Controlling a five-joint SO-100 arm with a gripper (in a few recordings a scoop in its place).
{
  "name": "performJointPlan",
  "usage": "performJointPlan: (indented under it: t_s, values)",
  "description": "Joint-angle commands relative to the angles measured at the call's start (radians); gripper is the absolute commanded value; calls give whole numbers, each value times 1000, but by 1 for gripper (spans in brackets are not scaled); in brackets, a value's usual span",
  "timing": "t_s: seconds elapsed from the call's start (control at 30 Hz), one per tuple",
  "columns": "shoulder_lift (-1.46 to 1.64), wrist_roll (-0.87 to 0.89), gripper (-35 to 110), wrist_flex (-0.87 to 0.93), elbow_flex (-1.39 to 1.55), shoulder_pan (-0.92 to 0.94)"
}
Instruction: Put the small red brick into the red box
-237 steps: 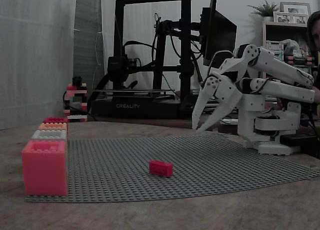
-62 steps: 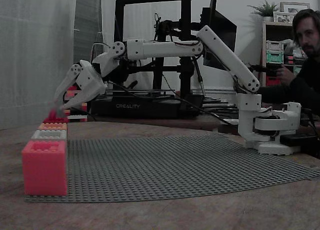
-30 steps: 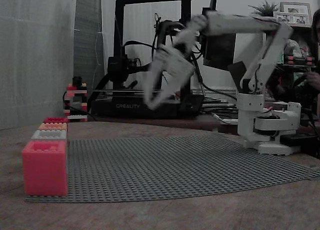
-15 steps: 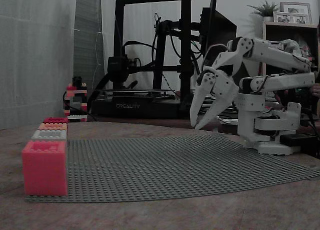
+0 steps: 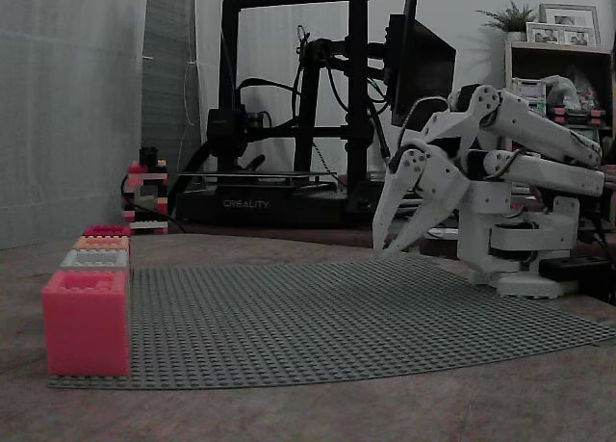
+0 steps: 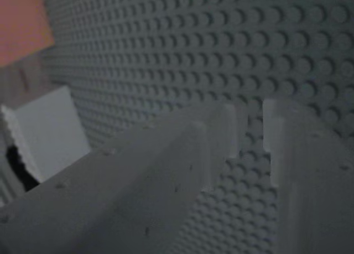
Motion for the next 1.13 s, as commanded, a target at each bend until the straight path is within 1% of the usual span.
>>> performJointPlan:
  t_s: [0.0,1.1]
  values:
    - [12,6,0,23,-3,-26]
    - [12,41,0,28,-5,-25]
